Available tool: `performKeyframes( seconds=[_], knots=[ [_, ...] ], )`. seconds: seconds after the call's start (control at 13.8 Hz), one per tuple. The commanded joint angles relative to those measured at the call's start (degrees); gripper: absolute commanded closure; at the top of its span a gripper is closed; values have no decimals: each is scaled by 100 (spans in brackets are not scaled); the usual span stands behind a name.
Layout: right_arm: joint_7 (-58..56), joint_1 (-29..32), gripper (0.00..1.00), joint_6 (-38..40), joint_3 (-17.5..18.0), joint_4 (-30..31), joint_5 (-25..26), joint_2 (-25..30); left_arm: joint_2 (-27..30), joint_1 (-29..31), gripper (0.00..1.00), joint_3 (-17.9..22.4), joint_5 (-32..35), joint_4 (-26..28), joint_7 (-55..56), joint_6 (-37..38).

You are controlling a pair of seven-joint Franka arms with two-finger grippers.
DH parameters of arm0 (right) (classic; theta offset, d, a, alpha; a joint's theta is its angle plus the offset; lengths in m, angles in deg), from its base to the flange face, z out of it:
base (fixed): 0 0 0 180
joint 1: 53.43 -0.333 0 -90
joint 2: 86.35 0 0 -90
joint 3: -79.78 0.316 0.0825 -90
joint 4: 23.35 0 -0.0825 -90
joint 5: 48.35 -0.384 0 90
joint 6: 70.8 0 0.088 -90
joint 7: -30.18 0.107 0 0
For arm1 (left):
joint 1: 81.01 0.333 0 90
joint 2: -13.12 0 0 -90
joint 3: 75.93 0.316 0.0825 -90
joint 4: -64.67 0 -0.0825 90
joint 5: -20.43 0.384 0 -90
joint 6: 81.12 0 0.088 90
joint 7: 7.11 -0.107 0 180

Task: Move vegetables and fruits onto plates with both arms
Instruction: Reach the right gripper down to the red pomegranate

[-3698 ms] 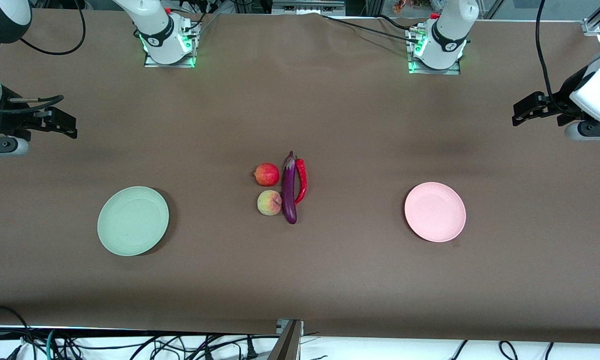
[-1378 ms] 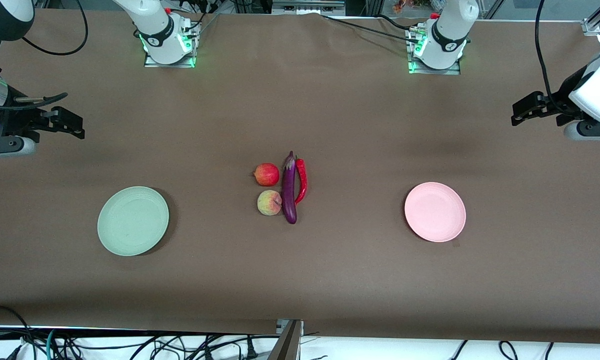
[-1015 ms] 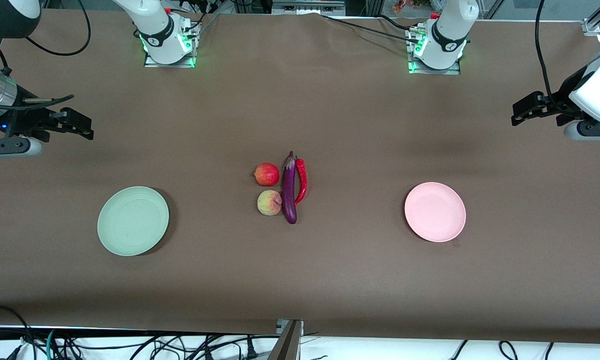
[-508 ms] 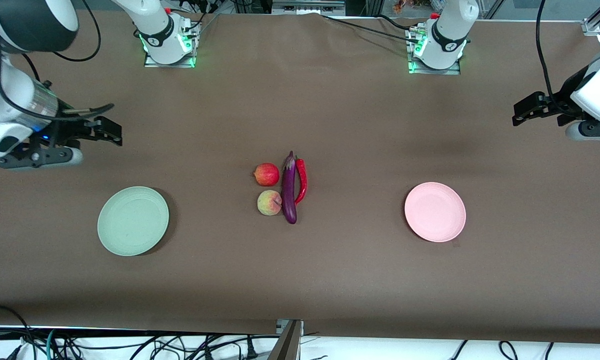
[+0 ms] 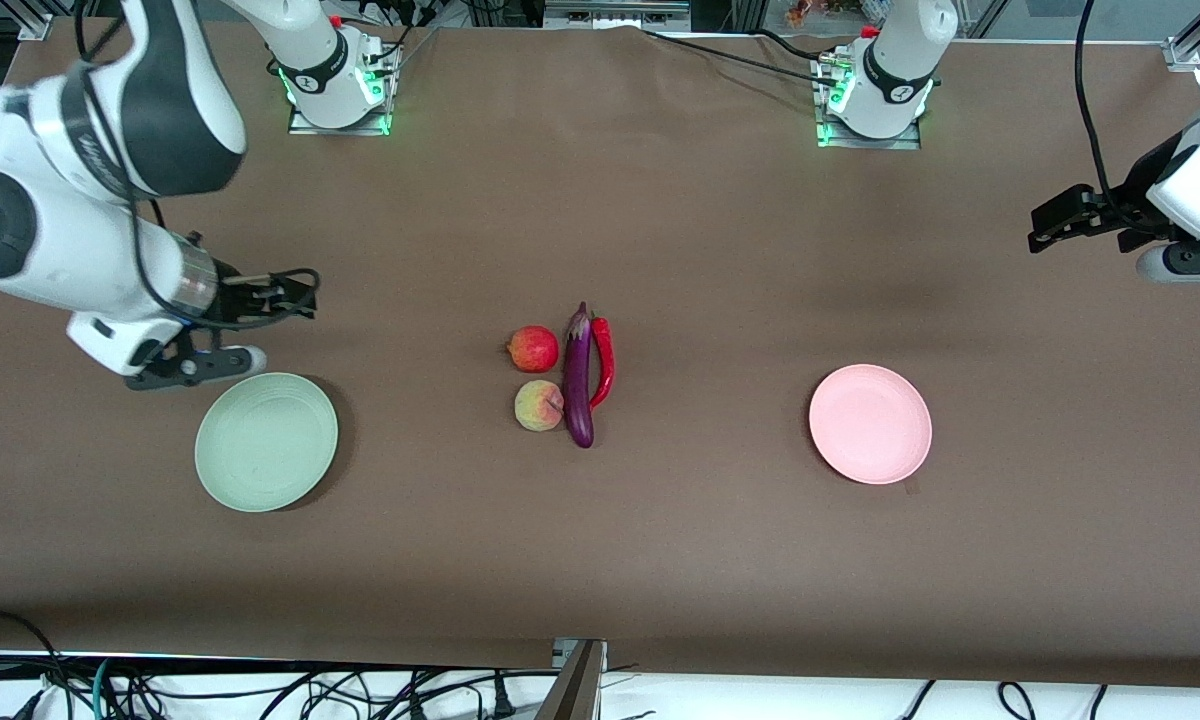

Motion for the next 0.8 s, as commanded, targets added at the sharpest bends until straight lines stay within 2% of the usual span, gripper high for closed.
performKeyframes(
  seconds=[0.0,0.29,0.58,0.73],
  knots=[
    [81,-274,0,-82,-17,-65,-77,-98,-71,-12,0,-12,-154,-174,35,39],
    [116,-581,0,-328,-17,-65,-77,-327,-71,-12,0,-13,-154,-174,35,39],
    [1432,-1213,0,-539,-17,-100,-68,-748,-71,-21,0,-13,-154,-174,35,39],
    [1723,-1495,0,-985,-17,-100,-68,-907,-71,-30,0,-21,-154,-174,35,39]
  ],
)
